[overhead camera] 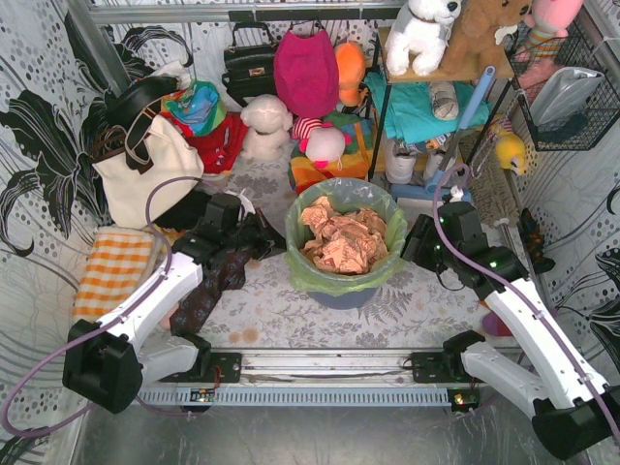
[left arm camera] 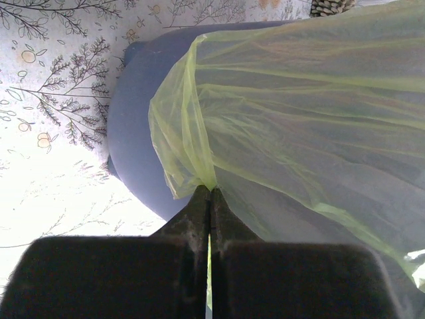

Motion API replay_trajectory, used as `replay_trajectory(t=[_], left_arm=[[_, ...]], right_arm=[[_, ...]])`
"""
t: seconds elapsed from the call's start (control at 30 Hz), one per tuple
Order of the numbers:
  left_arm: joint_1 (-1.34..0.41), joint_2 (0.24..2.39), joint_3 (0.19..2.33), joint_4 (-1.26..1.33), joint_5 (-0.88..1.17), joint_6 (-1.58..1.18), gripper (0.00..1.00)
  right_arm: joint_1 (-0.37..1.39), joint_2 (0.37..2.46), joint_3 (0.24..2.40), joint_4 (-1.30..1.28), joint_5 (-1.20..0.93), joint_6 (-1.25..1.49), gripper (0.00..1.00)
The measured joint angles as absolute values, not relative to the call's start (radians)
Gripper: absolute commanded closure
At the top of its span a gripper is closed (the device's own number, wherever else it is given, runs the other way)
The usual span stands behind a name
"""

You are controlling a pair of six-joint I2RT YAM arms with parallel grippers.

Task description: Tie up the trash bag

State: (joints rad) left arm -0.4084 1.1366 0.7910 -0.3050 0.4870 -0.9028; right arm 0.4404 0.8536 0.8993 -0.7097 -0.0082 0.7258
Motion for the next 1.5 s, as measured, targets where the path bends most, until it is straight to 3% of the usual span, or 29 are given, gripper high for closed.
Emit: replay_trajectory(t=[0.17,0.37,0.7,0.73,0.8,0.87,1.1,1.5], left_arm=[[-0.408,1.139,0.801,-0.314,0.486,-0.9,1.0],[-0.408,1.143,0.82,-0.327,0.481,-0.888,1.0],[-0.408,1.184,0.832,-0.35,0.466,-0.858,1.0],[-0.408,1.194,0.838,-0.355,0.465,-0.855,1.0],[-0.408,1.208,0.847,-0.36,0.463,-0.847,1.0],[-0.408,1.217,0.857,-0.364,0.459,-0.837,1.0],[-0.404,1.234,0.884,-0.376,0.458,-0.822,1.0],[-0.403,1.235,0.91,-0.413,0.438,-0.821,1.0]], right_arm=[[0.394,0.874,0.863,-0.642,-0.035,0.719,0.82],[0.377,0.858,0.807,-0.641,-0.038,0.713,1.0],[0.376,0.748,0.804,-0.757,-0.128,0.634,1.0],[0.376,0.747,0.805,-0.767,-0.15,0.622,0.95],[0.376,0.752,0.826,-0.808,-0.176,0.591,0.73],[0.376,0.764,0.876,-0.865,-0.165,0.56,0.63],[0.368,0.863,1.022,-0.9,-0.055,0.529,0.58],[0.19,0.939,0.879,-0.645,-0.237,0.545,0.58]])
